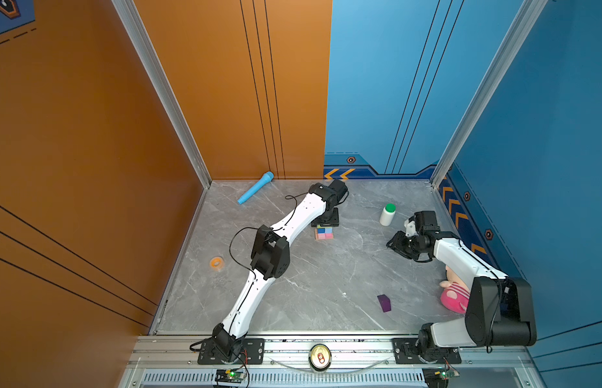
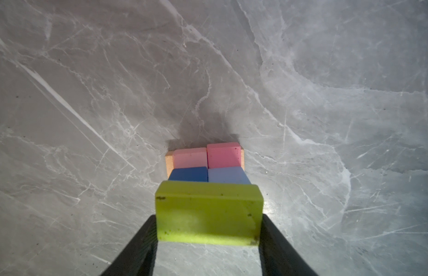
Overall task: Build the wood block tower
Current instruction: 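Lower the lime green block onto the blue cubes with the left gripper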
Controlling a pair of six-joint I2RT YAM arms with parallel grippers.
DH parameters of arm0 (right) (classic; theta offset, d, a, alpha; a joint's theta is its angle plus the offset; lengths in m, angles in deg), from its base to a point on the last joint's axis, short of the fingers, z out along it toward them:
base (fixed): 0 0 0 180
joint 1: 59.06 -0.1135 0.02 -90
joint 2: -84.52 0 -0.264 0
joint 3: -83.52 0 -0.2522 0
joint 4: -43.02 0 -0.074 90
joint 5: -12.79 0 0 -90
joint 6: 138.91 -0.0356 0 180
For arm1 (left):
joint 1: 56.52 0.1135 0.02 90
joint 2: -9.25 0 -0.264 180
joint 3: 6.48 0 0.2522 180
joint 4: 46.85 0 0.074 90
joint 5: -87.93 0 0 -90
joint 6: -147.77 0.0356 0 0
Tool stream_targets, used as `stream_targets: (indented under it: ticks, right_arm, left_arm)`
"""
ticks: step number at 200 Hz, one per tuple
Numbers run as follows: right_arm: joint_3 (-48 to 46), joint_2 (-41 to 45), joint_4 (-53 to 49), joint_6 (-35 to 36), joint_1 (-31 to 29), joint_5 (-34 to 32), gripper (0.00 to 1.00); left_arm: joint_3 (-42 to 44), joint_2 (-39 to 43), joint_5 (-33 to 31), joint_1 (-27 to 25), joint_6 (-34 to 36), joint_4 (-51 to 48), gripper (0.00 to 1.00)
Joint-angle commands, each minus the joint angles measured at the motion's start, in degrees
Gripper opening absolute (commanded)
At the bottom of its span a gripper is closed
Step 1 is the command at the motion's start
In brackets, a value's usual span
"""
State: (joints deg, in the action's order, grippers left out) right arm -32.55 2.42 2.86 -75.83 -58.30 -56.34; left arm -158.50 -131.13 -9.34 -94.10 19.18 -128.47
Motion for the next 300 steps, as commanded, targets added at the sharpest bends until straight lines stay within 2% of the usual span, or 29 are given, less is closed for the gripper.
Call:
stream_targets:
  ticks: [1, 148, 300]
  right_arm:
    - [-0.58, -0.54, -0.09, 0.79, 0.3, 0.68, 0.41]
    - [-0.67, -0.6, 0.01, 0.81, 0.39, 0.76, 0.41]
    - [-0.84, -0.69, 0.38, 0.73, 0.39, 1.02, 0.41]
  left_arm:
    - [-1.64, -1.22, 0.59, -0.53, -0.28, -1.6, 0.61]
    - [-1.75, -1.12, 0.5, -0.56, -0.28, -1.58, 0.76]
    - [-0.96, -0.08, 1.73, -0.74, -1.5, -1.58, 0.74]
